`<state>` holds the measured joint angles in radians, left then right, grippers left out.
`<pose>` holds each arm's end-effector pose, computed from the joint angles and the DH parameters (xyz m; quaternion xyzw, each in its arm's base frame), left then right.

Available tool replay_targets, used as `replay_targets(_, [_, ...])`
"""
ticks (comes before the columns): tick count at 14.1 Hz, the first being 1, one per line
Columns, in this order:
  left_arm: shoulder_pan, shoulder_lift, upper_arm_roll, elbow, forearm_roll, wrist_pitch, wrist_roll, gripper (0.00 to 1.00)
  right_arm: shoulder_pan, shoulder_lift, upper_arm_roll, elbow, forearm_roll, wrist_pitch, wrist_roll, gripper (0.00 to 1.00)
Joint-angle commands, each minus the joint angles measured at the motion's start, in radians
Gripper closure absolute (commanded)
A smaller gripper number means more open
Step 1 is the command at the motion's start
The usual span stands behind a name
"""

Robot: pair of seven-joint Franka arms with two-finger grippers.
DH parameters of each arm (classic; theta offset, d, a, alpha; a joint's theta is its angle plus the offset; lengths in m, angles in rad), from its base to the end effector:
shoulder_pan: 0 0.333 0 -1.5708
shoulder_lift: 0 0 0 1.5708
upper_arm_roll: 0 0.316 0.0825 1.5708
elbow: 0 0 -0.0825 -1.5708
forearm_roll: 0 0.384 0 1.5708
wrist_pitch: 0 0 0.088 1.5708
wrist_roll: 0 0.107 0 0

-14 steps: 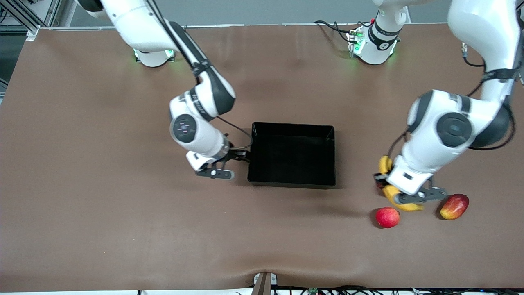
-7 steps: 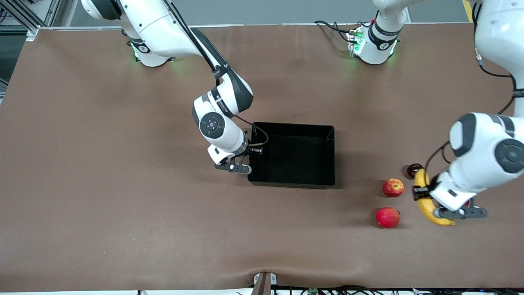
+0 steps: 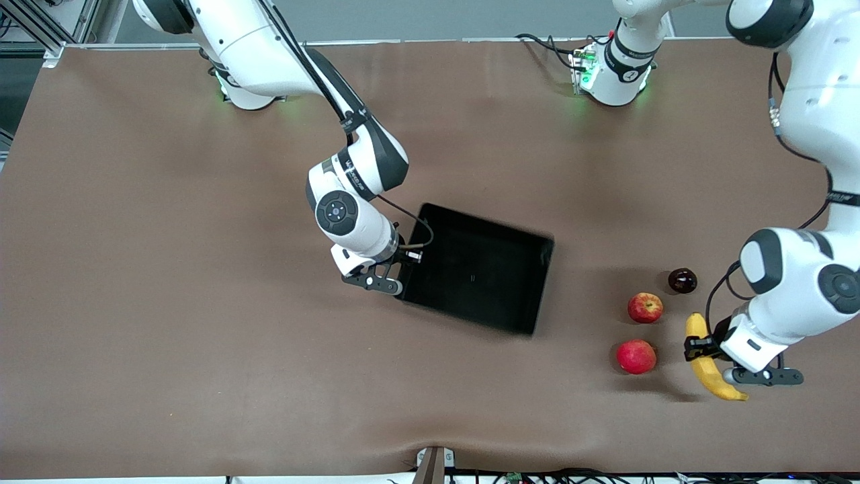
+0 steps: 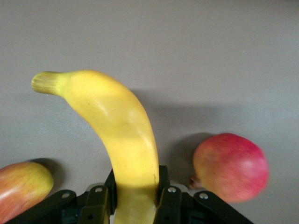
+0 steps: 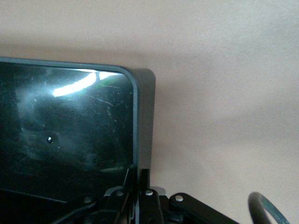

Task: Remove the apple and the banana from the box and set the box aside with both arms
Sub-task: 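Set the banana down while the right gripper drags the tray away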

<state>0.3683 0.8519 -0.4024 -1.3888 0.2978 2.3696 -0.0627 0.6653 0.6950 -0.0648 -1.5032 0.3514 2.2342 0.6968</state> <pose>0.7490 0.0477 0.2449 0.9946 -0.0052 0.0982 0.0344 0.5819 0.4206 0.2623 -0.9821 0.1447 0.0566 0.1069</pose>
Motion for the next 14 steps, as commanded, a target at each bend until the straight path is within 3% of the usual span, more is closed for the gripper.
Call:
replay_targets(1, [-0.015, 0.048, 0.019, 0.039, -0.012, 0.011, 0.012, 1.00, -0.035, -0.006, 0.008, 0.053, 0.006, -0.099, -0.003, 1.00])
replay_targets(6, [-0.014, 0.084, 0.028, 0.034, -0.009, 0.014, 0.023, 1.00, -0.246, -0.093, 0.011, 0.147, 0.011, -0.431, -0.116, 1.00])
replay_targets(7, [-0.014, 0.084, 0.028, 0.033, -0.009, 0.014, 0.023, 0.81, -0.298, -0.112, 0.011, 0.147, 0.012, -0.482, -0.179, 1.00])
replay_targets(8, [-0.012, 0.084, 0.031, 0.033, -0.006, 0.014, 0.027, 0.45, -0.353, -0.126, 0.011, 0.147, 0.014, -0.545, -0.247, 1.00])
replay_targets(9, [-0.009, 0.081, 0.036, 0.033, 0.001, 0.014, 0.049, 0.00, -0.399, -0.143, 0.011, 0.143, 0.012, -0.582, -0.305, 1.00])
replay_targets(14, [0.003, 0.021, 0.024, 0.037, -0.006, 0.000, 0.129, 0.00, -0.614, -0.180, 0.007, 0.097, -0.009, -0.668, -0.549, 1.00])
